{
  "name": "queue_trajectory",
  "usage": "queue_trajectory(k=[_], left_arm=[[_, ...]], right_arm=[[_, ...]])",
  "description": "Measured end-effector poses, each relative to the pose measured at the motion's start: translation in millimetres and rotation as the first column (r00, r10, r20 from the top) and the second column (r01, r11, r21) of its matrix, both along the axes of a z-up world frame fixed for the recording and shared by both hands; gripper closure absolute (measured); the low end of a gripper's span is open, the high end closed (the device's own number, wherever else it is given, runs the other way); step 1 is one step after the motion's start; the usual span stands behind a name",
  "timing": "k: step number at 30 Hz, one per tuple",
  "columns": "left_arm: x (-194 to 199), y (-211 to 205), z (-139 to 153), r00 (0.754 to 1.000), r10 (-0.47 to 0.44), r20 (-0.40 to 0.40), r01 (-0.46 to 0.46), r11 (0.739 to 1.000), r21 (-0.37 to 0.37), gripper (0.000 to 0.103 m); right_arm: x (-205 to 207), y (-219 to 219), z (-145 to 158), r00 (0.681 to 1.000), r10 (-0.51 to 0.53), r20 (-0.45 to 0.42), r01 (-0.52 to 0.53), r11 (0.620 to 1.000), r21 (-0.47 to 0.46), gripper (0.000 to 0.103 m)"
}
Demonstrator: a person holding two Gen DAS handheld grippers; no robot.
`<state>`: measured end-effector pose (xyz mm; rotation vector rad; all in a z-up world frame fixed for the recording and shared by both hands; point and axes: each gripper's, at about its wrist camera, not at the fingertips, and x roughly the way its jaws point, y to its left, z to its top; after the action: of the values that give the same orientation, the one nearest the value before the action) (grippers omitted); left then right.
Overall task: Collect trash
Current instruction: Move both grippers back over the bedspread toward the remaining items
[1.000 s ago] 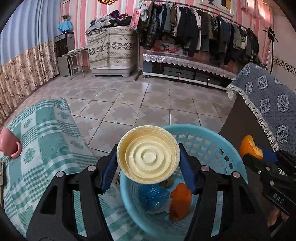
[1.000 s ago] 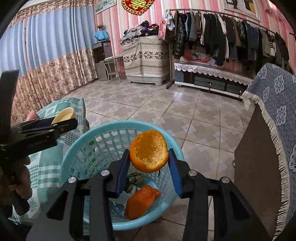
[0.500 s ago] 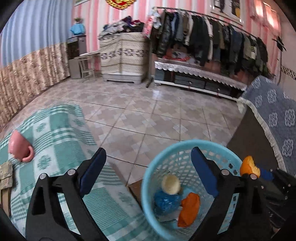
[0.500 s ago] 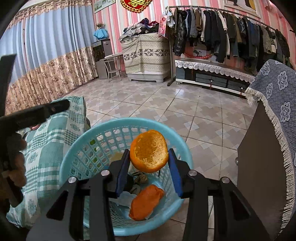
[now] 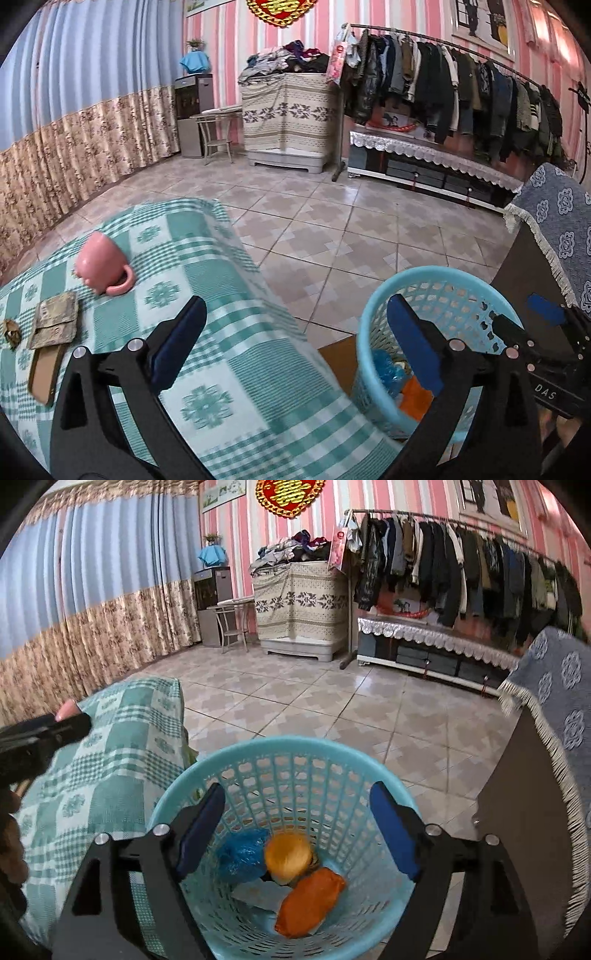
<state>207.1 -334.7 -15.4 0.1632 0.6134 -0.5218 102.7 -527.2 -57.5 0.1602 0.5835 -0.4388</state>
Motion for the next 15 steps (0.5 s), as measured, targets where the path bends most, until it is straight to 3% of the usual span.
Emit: queue_trajectory(k=[7, 15], left_arm=[[-0.3, 57.8, 5.3, 0.996, 0.087, 0.007, -0.087, 0.996, -0.031, 0.006], [14.6, 151.6, 2.7, 0.97, 0.243, 0.024, -0.243, 0.97, -0.007, 0.006]], right_arm=[[6.0, 17.9, 1.6, 1.0, -0.017, -0.005, 0.017, 1.0, 0.002, 0.012], [37.0, 76.1, 13.4, 0.996, 0.081, 0.02, -0.081, 0.996, -0.028, 0.01]])
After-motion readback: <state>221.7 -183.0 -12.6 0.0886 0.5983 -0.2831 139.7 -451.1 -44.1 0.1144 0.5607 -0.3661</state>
